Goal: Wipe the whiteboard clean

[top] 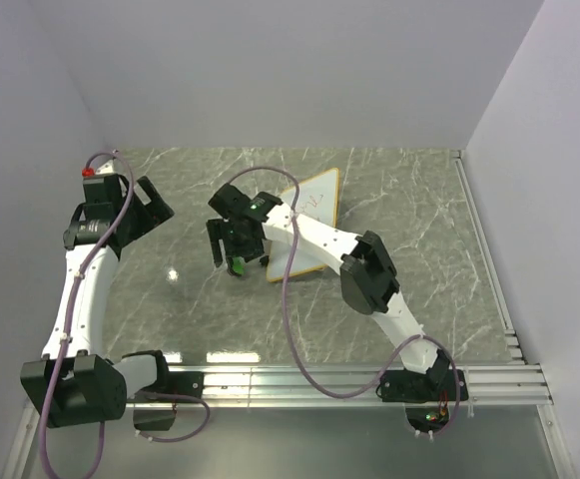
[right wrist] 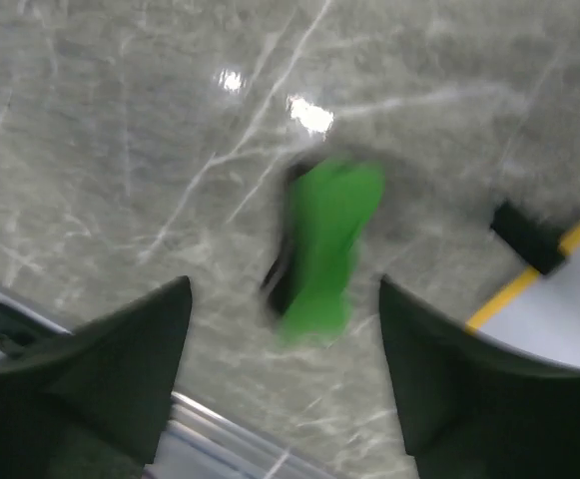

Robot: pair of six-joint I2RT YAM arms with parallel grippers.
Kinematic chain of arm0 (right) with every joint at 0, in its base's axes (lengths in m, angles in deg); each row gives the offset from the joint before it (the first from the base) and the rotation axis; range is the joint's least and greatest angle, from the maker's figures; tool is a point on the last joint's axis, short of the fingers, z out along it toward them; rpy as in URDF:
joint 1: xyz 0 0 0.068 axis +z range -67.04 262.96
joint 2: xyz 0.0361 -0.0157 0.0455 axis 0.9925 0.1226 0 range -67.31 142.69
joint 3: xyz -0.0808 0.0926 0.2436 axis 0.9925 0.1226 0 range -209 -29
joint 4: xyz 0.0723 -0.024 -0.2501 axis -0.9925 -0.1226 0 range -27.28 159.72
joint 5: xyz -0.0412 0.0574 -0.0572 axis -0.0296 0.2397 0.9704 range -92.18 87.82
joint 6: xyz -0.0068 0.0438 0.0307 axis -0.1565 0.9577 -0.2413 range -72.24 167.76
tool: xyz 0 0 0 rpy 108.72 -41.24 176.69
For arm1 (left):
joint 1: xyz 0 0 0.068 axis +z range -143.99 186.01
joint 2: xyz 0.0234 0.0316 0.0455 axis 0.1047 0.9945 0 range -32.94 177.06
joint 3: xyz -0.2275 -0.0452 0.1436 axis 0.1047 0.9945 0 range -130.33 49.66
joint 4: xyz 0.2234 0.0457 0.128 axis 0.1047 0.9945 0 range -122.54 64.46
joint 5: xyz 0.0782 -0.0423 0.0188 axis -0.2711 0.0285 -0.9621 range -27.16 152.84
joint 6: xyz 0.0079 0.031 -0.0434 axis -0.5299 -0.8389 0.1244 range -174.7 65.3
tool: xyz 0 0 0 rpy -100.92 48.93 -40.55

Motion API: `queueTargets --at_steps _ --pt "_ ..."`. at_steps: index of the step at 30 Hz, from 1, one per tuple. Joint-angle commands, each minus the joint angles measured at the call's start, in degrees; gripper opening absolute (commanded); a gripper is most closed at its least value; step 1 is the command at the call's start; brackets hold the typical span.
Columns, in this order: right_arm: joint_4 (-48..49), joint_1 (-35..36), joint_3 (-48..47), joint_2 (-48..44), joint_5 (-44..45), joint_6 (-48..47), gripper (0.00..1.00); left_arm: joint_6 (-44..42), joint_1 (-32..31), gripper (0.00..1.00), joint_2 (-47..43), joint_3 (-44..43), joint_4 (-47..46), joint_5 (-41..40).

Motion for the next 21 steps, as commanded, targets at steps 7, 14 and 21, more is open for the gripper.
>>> queueTargets --at_steps 7,14,21 --pt "2.1 -2.1 -2.2 -7.0 -0.7 -2.6 1.00 -4.0 -0.7 0.99 -0.8 -0.7 5.2 -1.6" --pt "5.4 -9.7 16.0 -32.2 6.5 -2.6 1.00 -4.0 -15.6 1.00 0.2 2.8 0.7 -1.4" --pt "3.2 -18.7 34.6 -57.5 12.4 -7.9 1.00 -3.6 -21.2 0.99 5.8 13.3 -7.8 3.3"
